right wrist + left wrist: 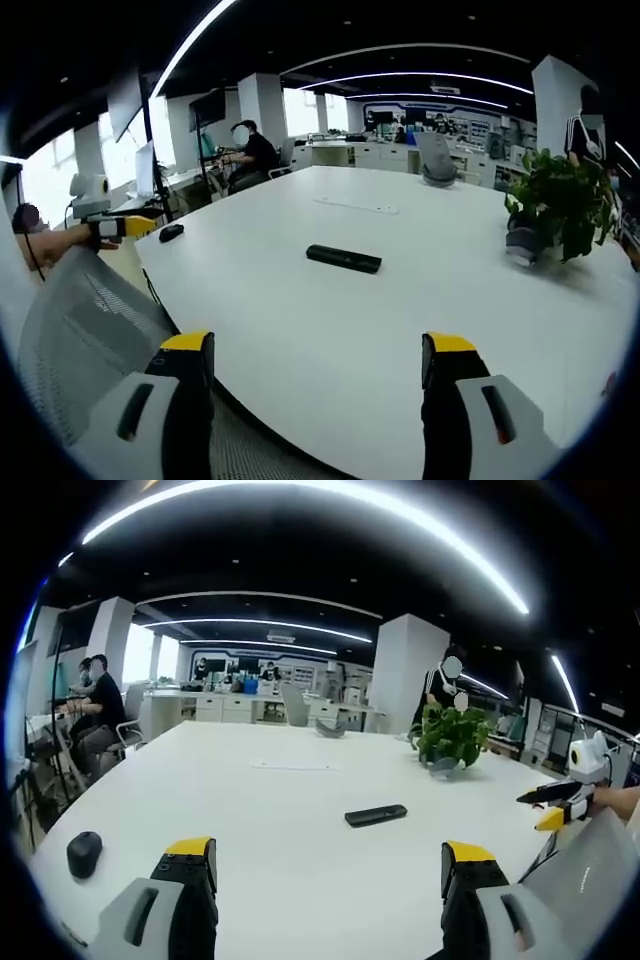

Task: Press the specified remote control buttons in sequence, fully releasing each button before pressing the next.

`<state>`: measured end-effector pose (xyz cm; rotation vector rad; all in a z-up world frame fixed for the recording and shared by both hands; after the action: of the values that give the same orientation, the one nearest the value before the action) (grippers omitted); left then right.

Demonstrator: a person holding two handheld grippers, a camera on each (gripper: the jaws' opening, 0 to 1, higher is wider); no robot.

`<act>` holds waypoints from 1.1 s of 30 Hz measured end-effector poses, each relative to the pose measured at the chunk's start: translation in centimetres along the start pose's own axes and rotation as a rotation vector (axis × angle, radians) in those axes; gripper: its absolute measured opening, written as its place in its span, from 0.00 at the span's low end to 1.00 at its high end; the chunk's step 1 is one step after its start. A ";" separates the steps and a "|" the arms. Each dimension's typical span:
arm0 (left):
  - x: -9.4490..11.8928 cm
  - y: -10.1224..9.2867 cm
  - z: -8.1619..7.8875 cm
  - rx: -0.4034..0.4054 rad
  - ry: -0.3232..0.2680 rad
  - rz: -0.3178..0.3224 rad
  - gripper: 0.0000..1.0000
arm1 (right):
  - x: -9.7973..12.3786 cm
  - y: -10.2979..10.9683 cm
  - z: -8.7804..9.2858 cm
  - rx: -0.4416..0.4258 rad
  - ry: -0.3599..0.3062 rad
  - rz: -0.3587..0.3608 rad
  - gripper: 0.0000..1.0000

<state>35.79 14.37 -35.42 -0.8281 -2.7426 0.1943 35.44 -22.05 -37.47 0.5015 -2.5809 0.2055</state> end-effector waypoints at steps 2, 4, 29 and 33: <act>0.0 -0.1 0.0 0.001 0.000 0.001 0.97 | 0.0 0.1 0.0 0.001 0.001 -0.004 0.89; 0.0 0.0 0.0 -0.001 -0.001 -0.004 0.97 | 0.0 0.2 0.0 0.005 0.003 -0.010 0.88; 0.2 0.5 0.1 0.010 0.010 -0.049 0.97 | -0.1 0.3 0.4 0.013 0.029 -0.022 0.88; 1.1 1.4 -0.5 0.019 -0.046 -0.123 0.97 | -0.2 0.3 0.6 0.017 0.037 -0.021 0.88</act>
<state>35.76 16.13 -35.01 -0.6555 -2.8186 0.2174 35.21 -21.87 -38.07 0.5257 -2.5392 0.2278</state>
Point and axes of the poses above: the point that each gripper's makers call its tool centre point, and the gripper's own axes: x roughly backward along the fingers, y roughly to its left, z roughly out of its underside, the point moved 4 cm from there along x, roughly backward along the fingers, and after that the axes turned 15 degrees about z, right-handed, at the moved point
